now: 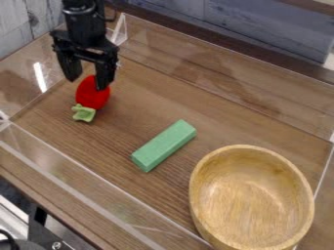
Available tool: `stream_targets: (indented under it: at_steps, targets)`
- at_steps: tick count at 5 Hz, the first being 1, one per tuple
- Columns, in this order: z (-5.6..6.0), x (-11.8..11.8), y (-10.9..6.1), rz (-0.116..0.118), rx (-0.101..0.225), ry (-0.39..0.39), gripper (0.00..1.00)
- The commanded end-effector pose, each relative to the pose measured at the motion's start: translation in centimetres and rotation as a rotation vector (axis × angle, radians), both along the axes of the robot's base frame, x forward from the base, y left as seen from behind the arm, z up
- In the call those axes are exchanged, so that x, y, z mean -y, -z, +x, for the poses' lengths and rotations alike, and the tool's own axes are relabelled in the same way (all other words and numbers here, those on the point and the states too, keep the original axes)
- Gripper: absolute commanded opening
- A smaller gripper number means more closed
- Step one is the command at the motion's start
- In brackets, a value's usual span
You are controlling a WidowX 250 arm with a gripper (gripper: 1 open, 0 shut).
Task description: Move the red object to the right side of the table
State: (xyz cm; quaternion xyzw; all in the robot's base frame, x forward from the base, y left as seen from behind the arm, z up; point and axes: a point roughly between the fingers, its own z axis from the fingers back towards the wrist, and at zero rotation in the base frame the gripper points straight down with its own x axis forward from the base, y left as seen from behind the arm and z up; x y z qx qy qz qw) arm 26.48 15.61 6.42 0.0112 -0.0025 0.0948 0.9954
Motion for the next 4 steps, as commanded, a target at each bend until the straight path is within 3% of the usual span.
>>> stream_targets:
  at_steps: [1,2,4]
  targets:
    - [1.4,-1.1,-0.8,0.037,0.045,-0.019,1.0]
    - [1.9,-1.7,-0.2,0.042,0.04,-0.028,1.0]
    - [2.4,-2.9,0.4,0.029,0.033,-0.045,1.0]
